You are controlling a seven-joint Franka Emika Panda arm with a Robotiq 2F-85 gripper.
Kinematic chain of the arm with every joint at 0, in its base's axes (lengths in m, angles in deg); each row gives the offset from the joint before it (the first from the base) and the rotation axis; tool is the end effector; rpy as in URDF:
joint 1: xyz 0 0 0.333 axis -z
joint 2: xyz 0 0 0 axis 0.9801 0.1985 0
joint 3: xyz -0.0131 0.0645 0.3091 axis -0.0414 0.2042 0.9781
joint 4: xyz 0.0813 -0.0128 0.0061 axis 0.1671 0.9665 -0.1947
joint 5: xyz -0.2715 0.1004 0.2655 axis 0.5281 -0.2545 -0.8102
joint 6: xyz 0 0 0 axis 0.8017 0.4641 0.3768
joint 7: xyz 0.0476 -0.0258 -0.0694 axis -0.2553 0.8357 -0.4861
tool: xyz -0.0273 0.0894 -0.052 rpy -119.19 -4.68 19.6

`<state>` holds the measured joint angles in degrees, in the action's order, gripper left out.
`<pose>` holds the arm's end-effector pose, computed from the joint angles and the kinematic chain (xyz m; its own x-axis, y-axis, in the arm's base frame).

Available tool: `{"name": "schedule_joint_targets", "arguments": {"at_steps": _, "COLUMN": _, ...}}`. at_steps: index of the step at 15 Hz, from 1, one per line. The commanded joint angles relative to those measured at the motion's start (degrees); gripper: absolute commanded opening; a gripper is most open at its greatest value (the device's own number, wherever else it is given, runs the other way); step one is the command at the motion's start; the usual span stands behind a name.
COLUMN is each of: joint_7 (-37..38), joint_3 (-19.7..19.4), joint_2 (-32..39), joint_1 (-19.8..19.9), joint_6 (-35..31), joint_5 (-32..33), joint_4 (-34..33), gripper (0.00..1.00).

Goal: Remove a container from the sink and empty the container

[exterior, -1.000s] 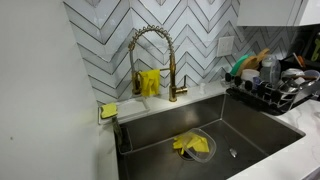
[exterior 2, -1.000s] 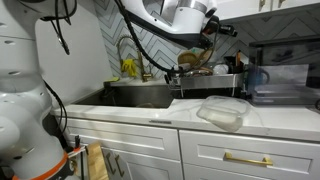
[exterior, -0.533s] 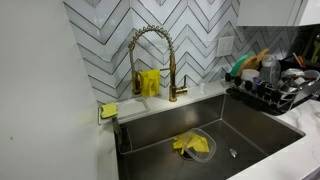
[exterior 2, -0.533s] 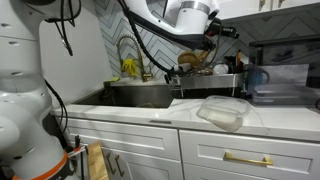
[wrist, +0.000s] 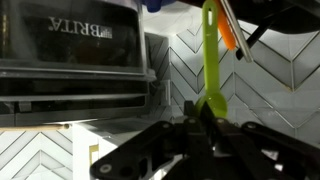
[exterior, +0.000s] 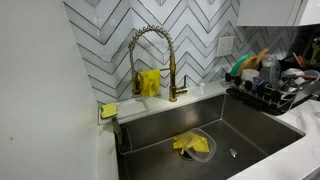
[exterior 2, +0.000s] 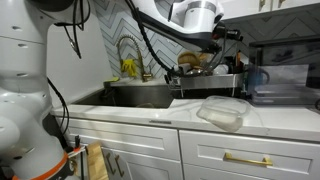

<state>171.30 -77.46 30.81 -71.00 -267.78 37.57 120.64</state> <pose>0.6673 -0.0839 0.5078 0.3092 -0.1216 0.9432 -0.2838 -0.9584 -0.0305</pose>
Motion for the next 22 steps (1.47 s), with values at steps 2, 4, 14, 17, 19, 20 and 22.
{"name": "schedule_joint_targets", "arguments": {"at_steps": 2, "joint_7": 4.54, "joint_3": 0.13, "joint_2": 2.11, "joint_1": -0.01, "joint_6": 0.49, "joint_5": 4.93, "joint_4": -2.12, "gripper": 0.02}}
{"name": "schedule_joint_targets", "arguments": {"at_steps": 4, "joint_7": 4.91, "joint_3": 0.23, "joint_2": 2.14, "joint_1": -0.16, "joint_6": 0.84, "joint_5": 5.39, "joint_4": -1.66, "gripper": 0.32}}
{"name": "schedule_joint_targets", "arguments": {"at_steps": 14, "joint_7": -6.44, "joint_3": -0.58, "joint_2": -8.55, "joint_1": -1.11, "joint_6": 3.35, "joint_5": -4.23, "joint_4": 12.87, "gripper": 0.99}}
{"name": "schedule_joint_targets", "arguments": {"at_steps": 17, "joint_7": -19.73, "joint_3": 1.25, "joint_2": -12.09, "joint_1": 0.95, "joint_6": 2.83, "joint_5": -15.63, "joint_4": 21.16, "gripper": 1.0}}
{"name": "schedule_joint_targets", "arguments": {"at_steps": 19, "joint_7": -28.66, "joint_3": 2.93, "joint_2": -14.91, "joint_1": 1.93, "joint_6": 2.19, "joint_5": -24.26, "joint_4": 27.35, "gripper": 1.0}}
{"name": "schedule_joint_targets", "arguments": {"at_steps": 20, "joint_7": -33.36, "joint_3": 4.07, "joint_2": -17.0, "joint_1": 2.32, "joint_6": 2.61, "joint_5": -28.79, "joint_4": 30.72, "gripper": 1.0}}
{"name": "schedule_joint_targets", "arguments": {"at_steps": 22, "joint_7": -42.18, "joint_3": 6.63, "joint_2": -20.71, "joint_1": 3.11, "joint_6": 3.76, "joint_5": -38.3, "joint_4": 36.23, "gripper": 1.0}}
